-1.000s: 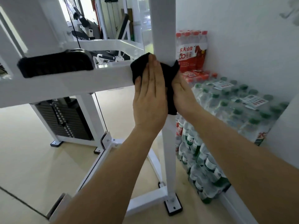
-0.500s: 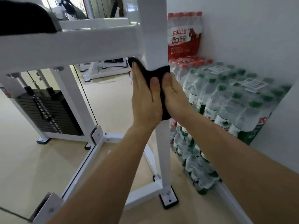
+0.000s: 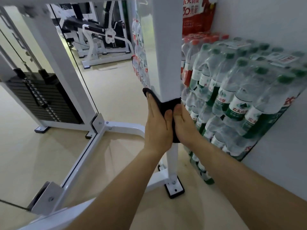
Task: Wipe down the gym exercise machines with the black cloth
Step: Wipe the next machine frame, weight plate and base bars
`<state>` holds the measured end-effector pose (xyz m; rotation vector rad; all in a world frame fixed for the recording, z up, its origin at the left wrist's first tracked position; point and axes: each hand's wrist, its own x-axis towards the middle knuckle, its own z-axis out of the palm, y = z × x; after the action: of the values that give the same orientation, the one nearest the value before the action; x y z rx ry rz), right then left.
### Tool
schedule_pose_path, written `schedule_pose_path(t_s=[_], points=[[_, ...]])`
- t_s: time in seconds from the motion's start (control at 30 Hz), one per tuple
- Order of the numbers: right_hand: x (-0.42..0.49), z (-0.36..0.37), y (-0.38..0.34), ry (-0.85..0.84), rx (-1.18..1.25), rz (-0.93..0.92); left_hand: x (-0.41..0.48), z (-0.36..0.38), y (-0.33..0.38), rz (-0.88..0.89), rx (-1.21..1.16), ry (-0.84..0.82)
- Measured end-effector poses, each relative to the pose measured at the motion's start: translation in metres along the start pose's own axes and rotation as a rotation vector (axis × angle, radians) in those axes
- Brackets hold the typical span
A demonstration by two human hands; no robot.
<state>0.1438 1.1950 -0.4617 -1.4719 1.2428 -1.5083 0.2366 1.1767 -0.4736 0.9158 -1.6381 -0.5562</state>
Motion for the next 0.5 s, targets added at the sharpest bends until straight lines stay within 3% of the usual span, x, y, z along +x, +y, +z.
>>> schedule_pose_path(t_s=[0.17,0.27,0.5], points=[[0.027,0.003,-0.036,0.052,0.058,-0.163,0.034,-0.005,0.024,0.1,-0.025,0.104],[0.028,0.004,-0.022,0.039,0.087,-0.222,0.034,-0.001,0.013,0.179,-0.044,0.108],[-0.001,0.005,0.055,0.054,0.074,-0.129,-0.014,0.024,-0.037,0.116,-0.067,0.062]])
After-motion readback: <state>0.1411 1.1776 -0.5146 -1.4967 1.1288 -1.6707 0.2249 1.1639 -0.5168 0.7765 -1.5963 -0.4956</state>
